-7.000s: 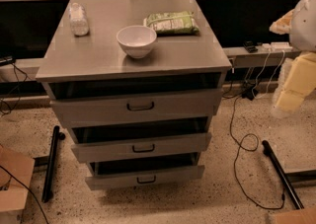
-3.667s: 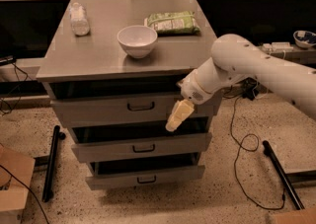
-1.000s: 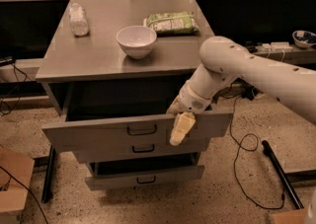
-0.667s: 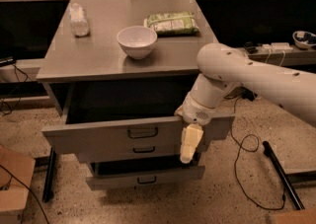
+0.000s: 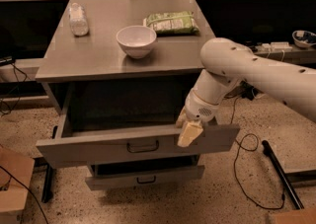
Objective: Open top drawer
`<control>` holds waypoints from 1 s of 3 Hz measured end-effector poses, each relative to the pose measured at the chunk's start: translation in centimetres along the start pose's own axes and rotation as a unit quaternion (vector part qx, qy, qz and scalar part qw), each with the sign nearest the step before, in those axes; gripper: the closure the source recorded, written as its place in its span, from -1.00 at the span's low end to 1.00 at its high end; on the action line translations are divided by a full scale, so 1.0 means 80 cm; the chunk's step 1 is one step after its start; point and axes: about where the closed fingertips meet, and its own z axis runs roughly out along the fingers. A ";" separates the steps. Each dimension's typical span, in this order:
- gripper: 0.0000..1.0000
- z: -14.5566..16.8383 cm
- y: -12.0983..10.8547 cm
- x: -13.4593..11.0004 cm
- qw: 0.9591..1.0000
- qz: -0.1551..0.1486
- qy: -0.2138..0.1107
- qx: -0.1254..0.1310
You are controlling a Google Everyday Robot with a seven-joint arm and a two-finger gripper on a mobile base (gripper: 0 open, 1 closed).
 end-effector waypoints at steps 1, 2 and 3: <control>0.59 -0.001 -0.001 0.000 1.000 0.000 0.000 0.000; -1.00 0.003 0.039 0.011 1.000 0.007 0.018 -0.014; -1.00 0.003 0.039 0.011 1.000 0.007 0.018 -0.014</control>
Offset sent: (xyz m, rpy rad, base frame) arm -0.2455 -0.0541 0.0205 -0.2577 0.2327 0.0379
